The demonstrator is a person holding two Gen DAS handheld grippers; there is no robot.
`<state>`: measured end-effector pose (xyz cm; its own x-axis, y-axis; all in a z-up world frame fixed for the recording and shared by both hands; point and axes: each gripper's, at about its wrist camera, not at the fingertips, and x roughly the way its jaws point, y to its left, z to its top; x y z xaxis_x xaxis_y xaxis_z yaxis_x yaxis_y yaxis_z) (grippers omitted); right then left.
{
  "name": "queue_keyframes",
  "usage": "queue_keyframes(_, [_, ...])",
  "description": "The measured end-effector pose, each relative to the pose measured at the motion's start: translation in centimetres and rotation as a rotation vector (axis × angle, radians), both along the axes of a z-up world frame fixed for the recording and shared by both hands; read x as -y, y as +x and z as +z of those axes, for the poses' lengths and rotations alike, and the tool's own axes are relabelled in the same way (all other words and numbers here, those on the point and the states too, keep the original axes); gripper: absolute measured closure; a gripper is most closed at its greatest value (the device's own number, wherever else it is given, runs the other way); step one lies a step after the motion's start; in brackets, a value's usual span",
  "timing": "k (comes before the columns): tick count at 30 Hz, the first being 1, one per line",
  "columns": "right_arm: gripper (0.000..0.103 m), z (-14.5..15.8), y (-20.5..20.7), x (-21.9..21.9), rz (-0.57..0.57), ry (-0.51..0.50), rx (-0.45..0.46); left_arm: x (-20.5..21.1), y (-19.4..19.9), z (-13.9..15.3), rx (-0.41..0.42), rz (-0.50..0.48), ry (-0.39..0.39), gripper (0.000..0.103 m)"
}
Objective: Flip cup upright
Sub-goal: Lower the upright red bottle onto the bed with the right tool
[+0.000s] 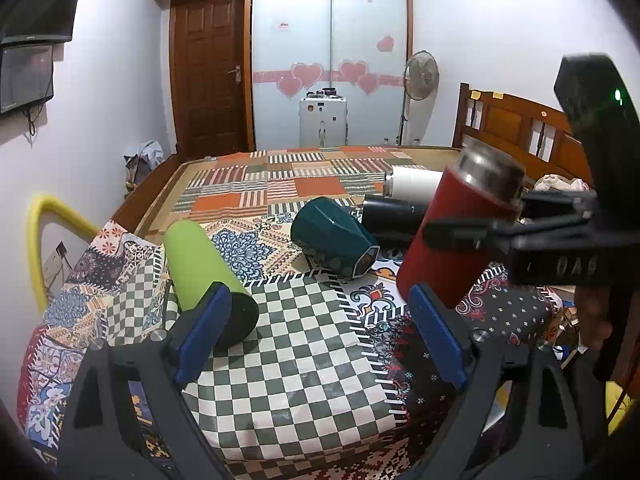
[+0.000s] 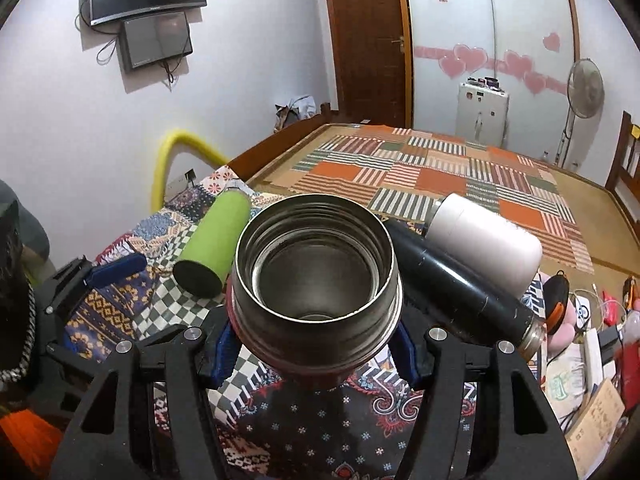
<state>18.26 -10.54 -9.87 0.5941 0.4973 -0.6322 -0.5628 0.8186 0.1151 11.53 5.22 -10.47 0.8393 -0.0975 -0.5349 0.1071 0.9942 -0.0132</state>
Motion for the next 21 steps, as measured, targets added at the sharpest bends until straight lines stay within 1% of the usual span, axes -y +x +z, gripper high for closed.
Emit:
queue_keyframes(3, [0.044, -1.5, 0.1, -0.6, 0.012, -0.015, -0.03, -0.2, 0.2, -0.4, -0.014, 0.005, -0.005, 0.012])
queue_keyframes(10, [0.044, -3.5, 0.1, -1.5, 0.031, -0.045, -0.07, -0.4, 0.4, -1.1, -0.024, 0.005, -0.001, 0.011])
queue_keyframes(15, [0.044, -3.7, -0.1, -1.7, 0.033, -0.045, -0.04, -0.8, 0.6, -1.6, -0.035, 0.013, -0.009, 0.011])
queue_keyframes(19, [0.041, -4.1, 0.1, -2.0, 0.055, -0.039, -0.067, -1.2, 0.8, -2.0, -0.045, 0.02, -0.02, 0.011])
queue_keyframes(21, [0.042, -4.1, 0.1, -2.0, 0.052, -0.045, -0.067, -1.3, 0.8, -2.1, -0.047, 0.024, -0.025, 0.011])
